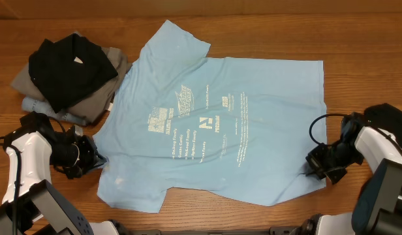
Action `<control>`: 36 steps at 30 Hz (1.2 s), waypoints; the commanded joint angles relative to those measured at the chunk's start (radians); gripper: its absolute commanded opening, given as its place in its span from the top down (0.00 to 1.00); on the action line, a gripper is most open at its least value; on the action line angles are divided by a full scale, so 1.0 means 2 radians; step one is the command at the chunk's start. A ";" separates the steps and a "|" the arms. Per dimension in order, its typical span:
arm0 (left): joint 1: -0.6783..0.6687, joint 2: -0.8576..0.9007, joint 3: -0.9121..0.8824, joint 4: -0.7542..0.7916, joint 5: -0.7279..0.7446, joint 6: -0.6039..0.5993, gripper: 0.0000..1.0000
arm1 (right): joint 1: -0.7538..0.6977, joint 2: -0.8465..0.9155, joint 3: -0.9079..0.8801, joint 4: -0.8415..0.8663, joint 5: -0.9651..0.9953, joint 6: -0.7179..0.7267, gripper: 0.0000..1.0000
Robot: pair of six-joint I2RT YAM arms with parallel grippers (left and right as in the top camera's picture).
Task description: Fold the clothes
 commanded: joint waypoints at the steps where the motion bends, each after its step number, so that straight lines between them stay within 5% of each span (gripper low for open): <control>1: -0.004 -0.008 0.007 0.000 0.007 0.014 0.89 | 0.002 -0.033 0.031 -0.001 0.005 -0.009 0.96; 9: -0.004 -0.008 0.008 0.000 0.007 0.020 0.85 | 0.002 -0.052 0.037 0.006 0.005 -0.009 0.96; 14: -0.004 -0.008 0.007 -0.013 0.008 0.019 0.69 | 0.002 -0.052 0.037 0.012 0.000 -0.009 0.96; 21: -0.028 -0.008 0.001 -0.027 0.013 0.036 0.62 | 0.002 -0.052 0.037 0.014 0.000 -0.009 0.96; 30: -0.041 -0.008 -0.034 0.014 -0.142 -0.052 0.55 | 0.002 -0.052 0.037 0.011 -0.011 -0.009 0.96; 36: 0.010 -0.008 -0.043 0.029 -0.140 -0.058 0.41 | 0.002 -0.052 0.037 0.012 -0.011 -0.009 0.96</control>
